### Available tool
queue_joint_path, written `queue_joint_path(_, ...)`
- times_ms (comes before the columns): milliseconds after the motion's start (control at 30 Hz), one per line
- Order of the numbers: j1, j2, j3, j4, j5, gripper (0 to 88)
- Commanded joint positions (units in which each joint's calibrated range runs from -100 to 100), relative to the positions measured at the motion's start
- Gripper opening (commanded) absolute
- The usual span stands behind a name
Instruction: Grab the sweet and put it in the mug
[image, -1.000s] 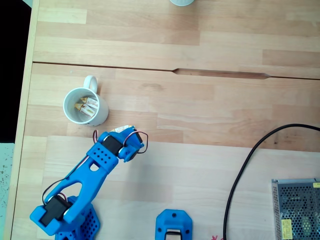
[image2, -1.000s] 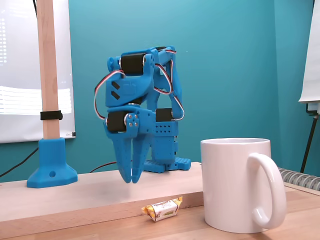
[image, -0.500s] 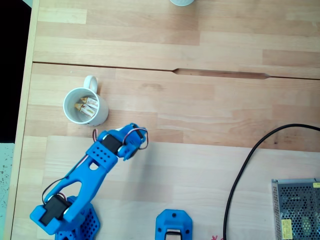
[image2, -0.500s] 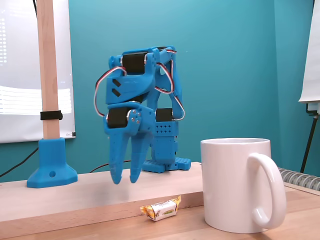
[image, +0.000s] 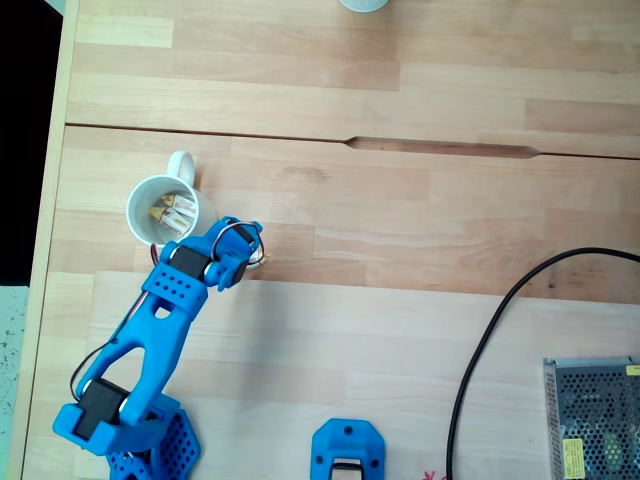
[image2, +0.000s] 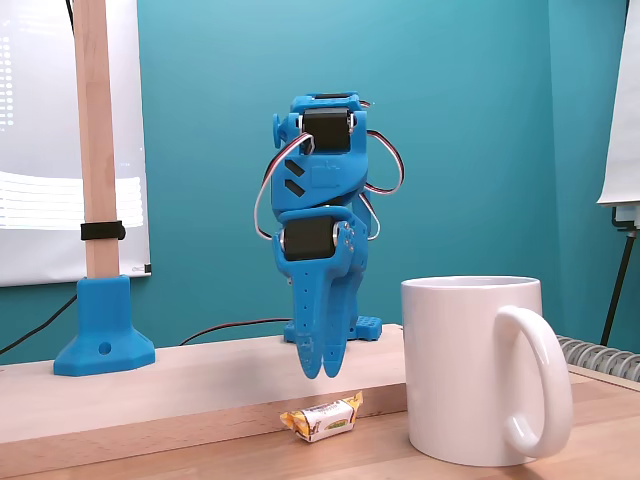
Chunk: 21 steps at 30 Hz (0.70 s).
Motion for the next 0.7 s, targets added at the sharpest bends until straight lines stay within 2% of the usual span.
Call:
queue_joint_path(0, -0.4, -0.4, -3.1, 4.7, 0.0, 17.1)
queue_joint_path(133, -0.2, 0.2, -4.9, 9.4, 0.1, 17.1)
queue_joint_path(667, -1.0, 0.4, -9.9, 9.0, 0.7, 17.1)
